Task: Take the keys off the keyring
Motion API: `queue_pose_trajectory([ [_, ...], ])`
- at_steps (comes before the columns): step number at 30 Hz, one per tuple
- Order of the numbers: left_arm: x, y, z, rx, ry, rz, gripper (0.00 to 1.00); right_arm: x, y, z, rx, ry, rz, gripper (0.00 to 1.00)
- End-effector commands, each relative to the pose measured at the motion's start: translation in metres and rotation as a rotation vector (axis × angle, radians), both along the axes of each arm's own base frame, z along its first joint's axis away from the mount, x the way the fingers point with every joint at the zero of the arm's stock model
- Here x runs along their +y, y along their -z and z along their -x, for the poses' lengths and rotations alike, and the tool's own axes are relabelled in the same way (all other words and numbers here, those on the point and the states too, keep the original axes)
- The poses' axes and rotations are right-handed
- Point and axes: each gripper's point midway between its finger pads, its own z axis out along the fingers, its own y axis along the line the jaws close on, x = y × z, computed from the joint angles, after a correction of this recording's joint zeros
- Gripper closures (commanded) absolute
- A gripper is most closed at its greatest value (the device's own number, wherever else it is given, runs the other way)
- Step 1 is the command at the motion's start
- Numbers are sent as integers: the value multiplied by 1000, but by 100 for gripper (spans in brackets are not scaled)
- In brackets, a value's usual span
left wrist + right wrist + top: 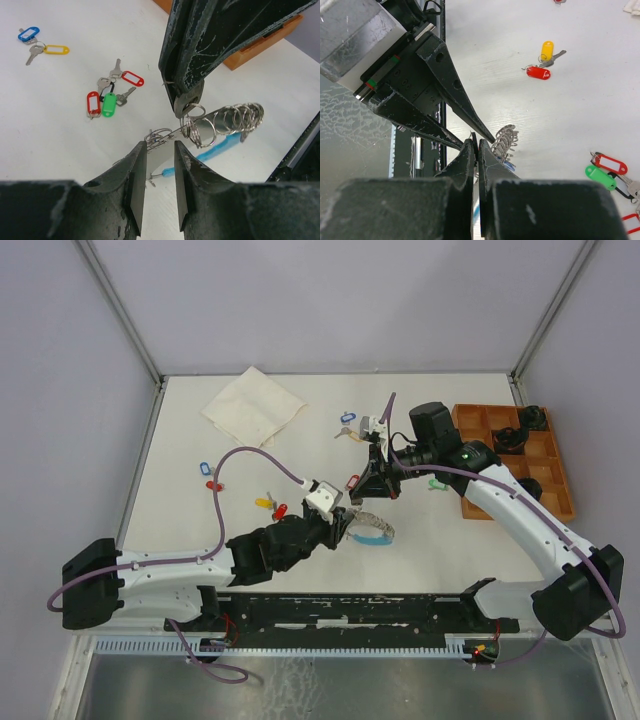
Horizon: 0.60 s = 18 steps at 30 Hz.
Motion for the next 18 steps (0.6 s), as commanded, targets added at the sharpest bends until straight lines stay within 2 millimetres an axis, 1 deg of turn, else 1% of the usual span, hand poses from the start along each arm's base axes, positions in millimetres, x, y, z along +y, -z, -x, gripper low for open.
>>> queue_pose_trajectory([
  [1,-12,-38,1,-33,19,110,65,1,-18,0,-52,0,-47,99],
  [9,-16,-42,4,-66,50,109,61,1,-18,0,-52,0,-48,99],
  [14,-18,-49,6,-83,61,126,61,1,-17,-1,-52,0,-46,99],
  [18,-17,-51,3,-92,42,133,61,1,-18,-1,-52,2,-47,99],
])
